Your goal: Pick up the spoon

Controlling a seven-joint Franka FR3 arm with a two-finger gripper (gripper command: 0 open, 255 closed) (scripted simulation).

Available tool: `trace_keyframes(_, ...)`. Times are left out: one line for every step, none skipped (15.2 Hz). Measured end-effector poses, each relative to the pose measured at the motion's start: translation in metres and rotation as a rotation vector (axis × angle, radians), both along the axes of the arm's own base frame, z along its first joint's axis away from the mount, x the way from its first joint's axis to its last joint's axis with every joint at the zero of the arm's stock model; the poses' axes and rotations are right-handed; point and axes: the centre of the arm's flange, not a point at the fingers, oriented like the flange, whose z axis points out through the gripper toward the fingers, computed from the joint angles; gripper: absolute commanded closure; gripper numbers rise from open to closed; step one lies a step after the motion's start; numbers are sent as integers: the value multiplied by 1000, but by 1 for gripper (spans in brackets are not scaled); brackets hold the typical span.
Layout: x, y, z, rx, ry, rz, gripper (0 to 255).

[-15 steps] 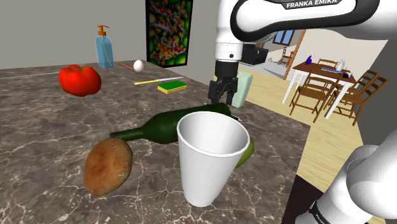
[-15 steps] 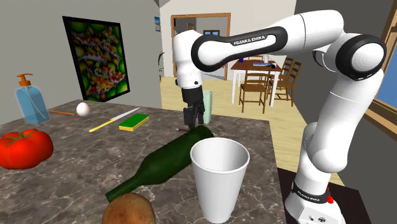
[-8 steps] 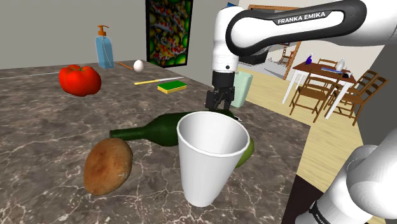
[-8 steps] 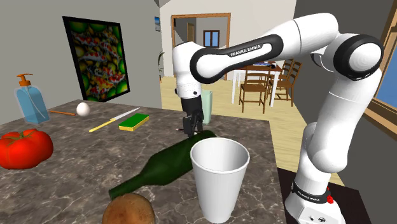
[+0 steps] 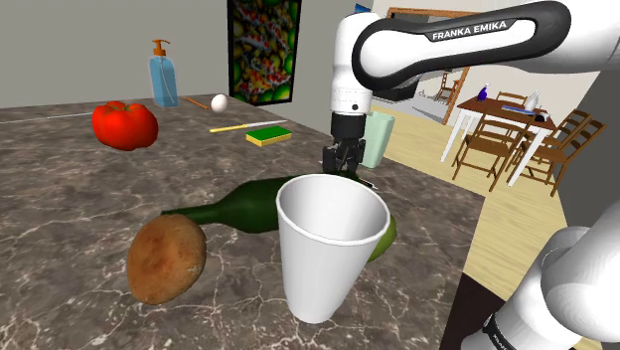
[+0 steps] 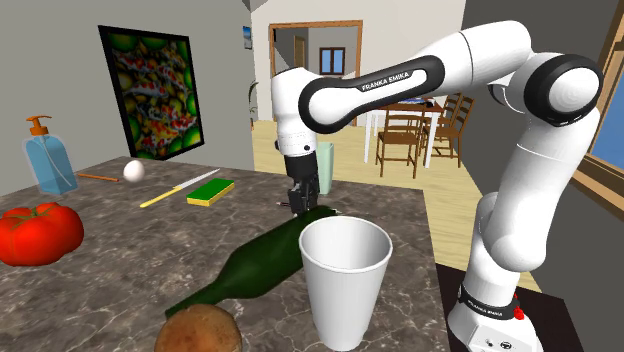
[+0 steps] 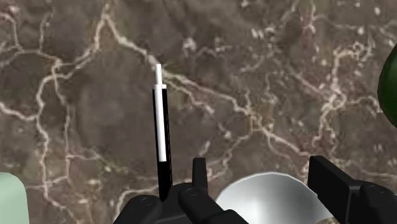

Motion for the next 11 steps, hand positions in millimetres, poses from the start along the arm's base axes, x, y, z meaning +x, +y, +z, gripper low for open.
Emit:
trace_keyframes(0,0,0,0,0,0,255)
trace_keyframes(0,0,0,0,0,0,255)
trace_keyframes(0,0,0,0,0,0,255)
trace_keyframes(0,0,3,0,0,0,255)
trace_keyframes(0,0,6,0,0,0,255)
trace_keyframes(0,0,11,0,0,0,255)
trace_keyframes(0,0,16,0,-1,0,255)
trace_keyframes(0,0,21,0,-1,0,255)
trace_keyframes(0,0,26,0,-1,0,255)
trace_keyframes(1,0,31,0,-1,0,255)
trace_keyframes(1,0,37,0,-1,0,255)
